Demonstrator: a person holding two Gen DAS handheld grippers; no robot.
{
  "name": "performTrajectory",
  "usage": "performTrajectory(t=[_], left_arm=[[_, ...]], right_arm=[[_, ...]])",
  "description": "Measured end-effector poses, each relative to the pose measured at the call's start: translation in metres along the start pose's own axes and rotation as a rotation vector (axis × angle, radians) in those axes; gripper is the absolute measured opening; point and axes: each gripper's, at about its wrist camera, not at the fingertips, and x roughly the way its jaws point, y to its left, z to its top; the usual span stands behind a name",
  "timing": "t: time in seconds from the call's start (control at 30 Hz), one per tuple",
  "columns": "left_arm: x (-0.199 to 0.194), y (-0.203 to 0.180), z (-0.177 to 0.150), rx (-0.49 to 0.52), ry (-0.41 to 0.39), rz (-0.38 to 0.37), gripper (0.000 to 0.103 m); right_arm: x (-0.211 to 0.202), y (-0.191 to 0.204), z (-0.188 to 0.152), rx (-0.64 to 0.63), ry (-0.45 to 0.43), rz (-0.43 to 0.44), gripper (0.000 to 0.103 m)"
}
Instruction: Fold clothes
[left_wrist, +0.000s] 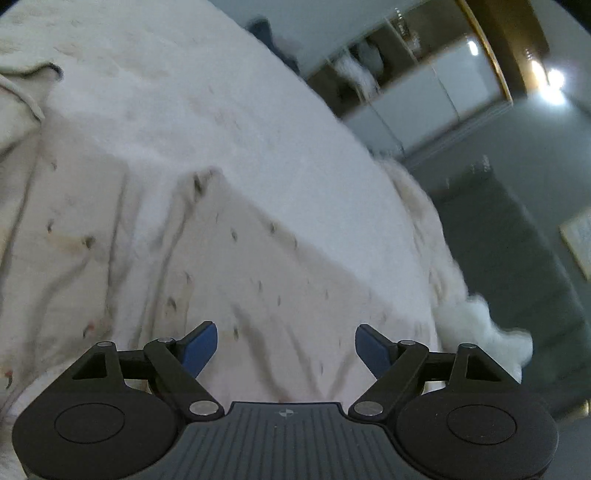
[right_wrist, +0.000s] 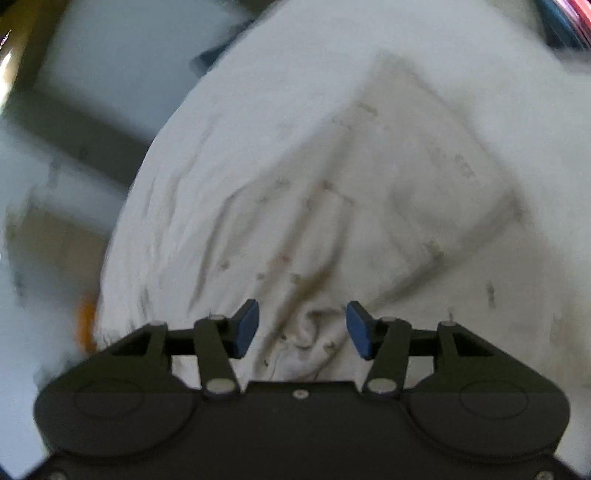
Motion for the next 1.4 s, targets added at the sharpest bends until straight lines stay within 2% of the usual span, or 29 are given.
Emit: performTrajectory(t=[0.07, 0.1, 0.17, 0.2, 0.23, 0.3, 0.37, 0.43, 0.5, 0.6, 0.63, 0.7, 0.77, 0.8, 0.83, 0.9, 0.97, 1.0, 1.1, 1.2, 1.33, 1.4], left_arm=[[0.008, 0.0, -0.002, 0.027, 0.075, -0.089, 0.078], [0.013, -0.001, -0.002, 0.039, 0.114, -0.126, 0.078], [0.028, -0.006, -0.009, 0.074, 0.182, -0.139, 0.078], [0.033, -0.009, -0.013, 0.096, 0.208, -0.136, 0.078], [0.036, -0.012, -0.015, 0.126, 0.219, -0.117, 0.076], [0.037, -0.024, -0.017, 0.225, 0.221, -0.042, 0.074], [0.028, -0.024, -0.01, 0.236, 0.178, -0.007, 0.074], [0.012, -0.019, -0.001, 0.226, 0.104, 0.046, 0.074], [-0.011, -0.01, 0.014, 0.196, -0.02, 0.126, 0.074], [-0.03, -0.003, 0.026, 0.125, -0.145, 0.026, 0.074], [-0.031, -0.005, 0.027, 0.121, -0.146, -0.059, 0.074], [-0.028, -0.011, 0.024, 0.124, -0.11, -0.199, 0.075], [-0.014, -0.021, 0.016, 0.138, -0.031, -0.258, 0.077], [0.003, -0.03, 0.008, 0.159, 0.053, -0.269, 0.079], [0.019, -0.037, -0.001, 0.181, 0.131, -0.264, 0.079], [0.042, -0.044, -0.015, 0.224, 0.22, -0.186, 0.079], [0.072, -0.045, -0.032, 0.248, 0.312, -0.097, 0.079], [0.08, -0.043, -0.036, 0.245, 0.331, -0.082, 0.079], [0.091, -0.04, -0.041, 0.211, 0.36, -0.08, 0.079], [0.099, -0.036, -0.041, 0.178, 0.38, -0.106, 0.079], [0.092, -0.038, -0.051, 0.2, 0.432, -0.149, 0.079], [0.089, -0.042, -0.054, 0.22, 0.447, -0.174, 0.079]], right_arm=[[0.014, -0.014, -0.001, 0.105, -0.02, 0.019, 0.047], [0.018, -0.018, 0.0, 0.137, -0.03, 0.034, 0.042], [0.025, -0.026, 0.004, 0.214, -0.08, 0.058, 0.018], [0.025, -0.028, 0.005, 0.226, -0.096, 0.06, 0.003], [0.024, -0.031, 0.006, 0.241, -0.112, 0.062, 0.001], [0.02, -0.039, 0.006, 0.293, -0.146, 0.075, 0.001], [0.013, -0.04, 0.007, 0.238, -0.144, 0.033, 0.004], [0.012, -0.037, 0.005, 0.183, -0.144, 0.007, 0.013], [-0.009, -0.023, 0.002, 0.076, -0.153, 0.023, 0.039], [-0.031, -0.002, 0.0, -0.074, -0.164, 0.026, 0.042], [-0.031, 0.002, -0.002, -0.105, -0.162, 0.023, 0.045], [-0.028, 0.022, -0.01, -0.226, -0.15, 0.004, 0.046], [-0.026, 0.024, -0.021, -0.281, -0.126, -0.005, 0.046], [-0.021, 0.028, -0.023, -0.297, -0.107, -0.013, 0.046], [-0.022, 0.031, -0.026, -0.3, -0.096, -0.023, 0.046], [-0.019, 0.034, -0.032, -0.293, -0.09, -0.062, 0.046], [-0.032, 0.028, -0.038, -0.286, -0.128, -0.079, 0.039], [-0.037, 0.028, -0.041, -0.281, -0.166, -0.089, 0.039], [-0.046, 0.031, -0.045, -0.291, -0.205, -0.07, 0.04], [-0.034, 0.033, -0.044, -0.303, -0.145, -0.086, 0.041], [-0.006, 0.031, -0.042, -0.304, -0.071, -0.143, 0.043], [0.002, 0.022, -0.039, -0.243, -0.062, -0.099, 0.042]])
